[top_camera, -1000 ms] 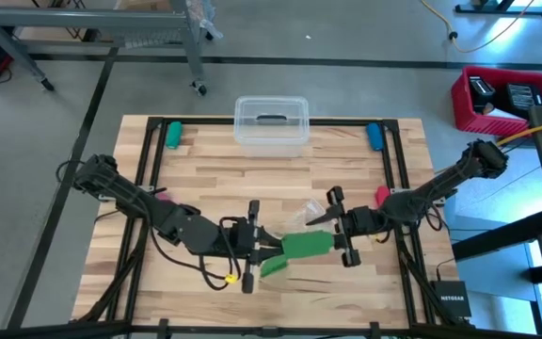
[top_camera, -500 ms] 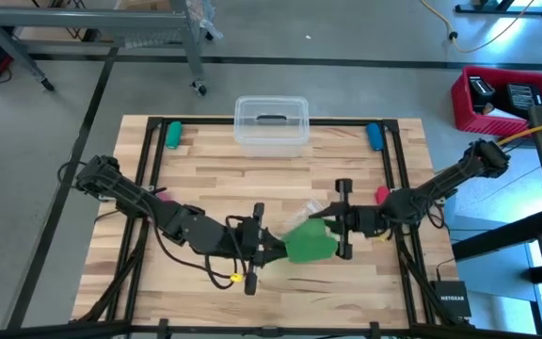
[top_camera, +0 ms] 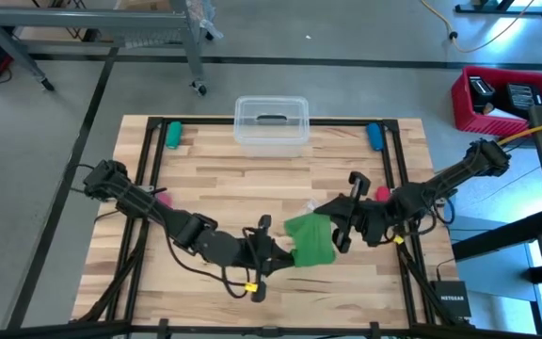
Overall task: Roll bandage
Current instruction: Roll the green bandage
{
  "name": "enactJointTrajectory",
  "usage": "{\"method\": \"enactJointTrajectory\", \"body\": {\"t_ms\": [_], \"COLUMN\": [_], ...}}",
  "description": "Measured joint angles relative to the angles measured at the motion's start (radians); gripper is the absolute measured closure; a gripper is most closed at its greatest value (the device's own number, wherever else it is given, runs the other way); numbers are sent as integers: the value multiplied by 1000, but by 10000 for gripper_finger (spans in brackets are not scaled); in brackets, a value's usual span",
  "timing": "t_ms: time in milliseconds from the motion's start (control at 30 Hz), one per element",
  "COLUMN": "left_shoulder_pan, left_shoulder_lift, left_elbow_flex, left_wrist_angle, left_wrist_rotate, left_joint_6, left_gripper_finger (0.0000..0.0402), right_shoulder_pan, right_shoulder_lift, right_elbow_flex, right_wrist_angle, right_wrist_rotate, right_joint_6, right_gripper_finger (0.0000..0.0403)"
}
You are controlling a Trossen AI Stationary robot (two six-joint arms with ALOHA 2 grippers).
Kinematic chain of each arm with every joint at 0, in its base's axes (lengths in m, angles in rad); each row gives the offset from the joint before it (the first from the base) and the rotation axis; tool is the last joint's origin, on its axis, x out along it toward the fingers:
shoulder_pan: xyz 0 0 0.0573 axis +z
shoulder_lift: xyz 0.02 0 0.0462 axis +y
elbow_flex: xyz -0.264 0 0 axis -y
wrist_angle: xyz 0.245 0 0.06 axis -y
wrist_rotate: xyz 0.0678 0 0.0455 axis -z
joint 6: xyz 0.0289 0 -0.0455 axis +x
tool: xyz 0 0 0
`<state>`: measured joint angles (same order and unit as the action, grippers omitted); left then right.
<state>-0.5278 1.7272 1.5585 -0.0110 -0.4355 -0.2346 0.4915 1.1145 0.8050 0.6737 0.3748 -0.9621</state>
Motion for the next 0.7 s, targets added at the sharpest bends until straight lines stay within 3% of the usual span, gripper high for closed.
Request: {"method": "enactJointTrajectory", "body": {"t_ms": [200,500,700], "left_shoulder_pan": [-31,-84,-95], "left_shoulder_lift": [5,5,-6], "left_elbow_flex": [0,0,0], "left_wrist_angle": [-59,-46,76], "left_wrist_rotate": [2,-3,64], "left_joint_6": [-20,41,147], "left_gripper_finger": [391,391,391], "right_shoulder_pan": [0,0,-1], "right_shoulder_lift": [-29,-72,-64], "right_elbow_flex": [74,78,78], "right_wrist_angle": [-102,-243,-369], "right_wrist_rotate": [15,148,150], "right_joint_6": [-31,-6,153], "right_gripper_finger": [400,399,398]}}
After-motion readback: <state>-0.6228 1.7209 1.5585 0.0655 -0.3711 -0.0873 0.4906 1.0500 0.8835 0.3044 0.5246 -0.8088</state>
